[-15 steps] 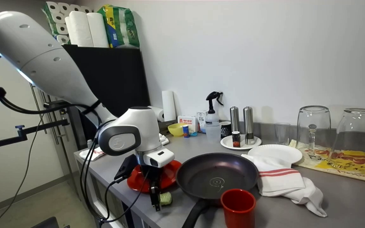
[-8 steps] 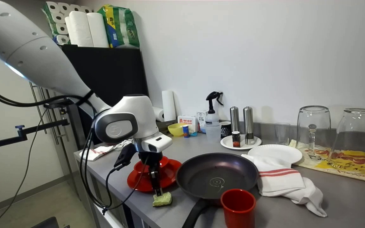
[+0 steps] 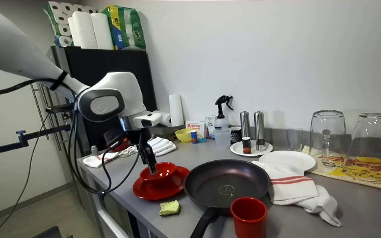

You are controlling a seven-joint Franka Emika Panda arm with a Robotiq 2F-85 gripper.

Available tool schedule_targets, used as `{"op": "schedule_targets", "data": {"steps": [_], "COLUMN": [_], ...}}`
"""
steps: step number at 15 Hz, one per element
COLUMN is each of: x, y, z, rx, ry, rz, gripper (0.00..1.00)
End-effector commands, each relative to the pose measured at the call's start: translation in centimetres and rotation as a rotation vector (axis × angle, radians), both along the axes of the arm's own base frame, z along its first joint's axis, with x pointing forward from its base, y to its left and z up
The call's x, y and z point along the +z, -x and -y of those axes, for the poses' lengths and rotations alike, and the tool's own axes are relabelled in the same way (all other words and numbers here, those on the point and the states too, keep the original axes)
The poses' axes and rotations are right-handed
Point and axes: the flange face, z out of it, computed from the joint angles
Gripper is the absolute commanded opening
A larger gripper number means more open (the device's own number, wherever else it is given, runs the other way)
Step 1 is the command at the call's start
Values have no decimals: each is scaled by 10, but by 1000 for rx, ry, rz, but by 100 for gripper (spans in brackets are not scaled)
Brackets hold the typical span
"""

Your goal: Clean the plate and the bowl with the sponge

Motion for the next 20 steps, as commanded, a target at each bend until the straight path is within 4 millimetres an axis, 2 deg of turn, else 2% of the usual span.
{"op": "schedule_targets", "data": {"steps": [1, 3, 12, 17, 18, 20], "x": [17, 14, -23, -20, -27, -24], "y": [27, 38, 82, 94, 84, 87], "z": [-25, -30, -31, -34, -32, -33], "rx": [174, 201, 222, 230, 219, 220], "ry": [-7, -2, 22, 33, 22, 22], "rz": [-4, -25, -115, -102, -126, -118], "gripper": [100, 100, 100, 100, 100, 100]}}
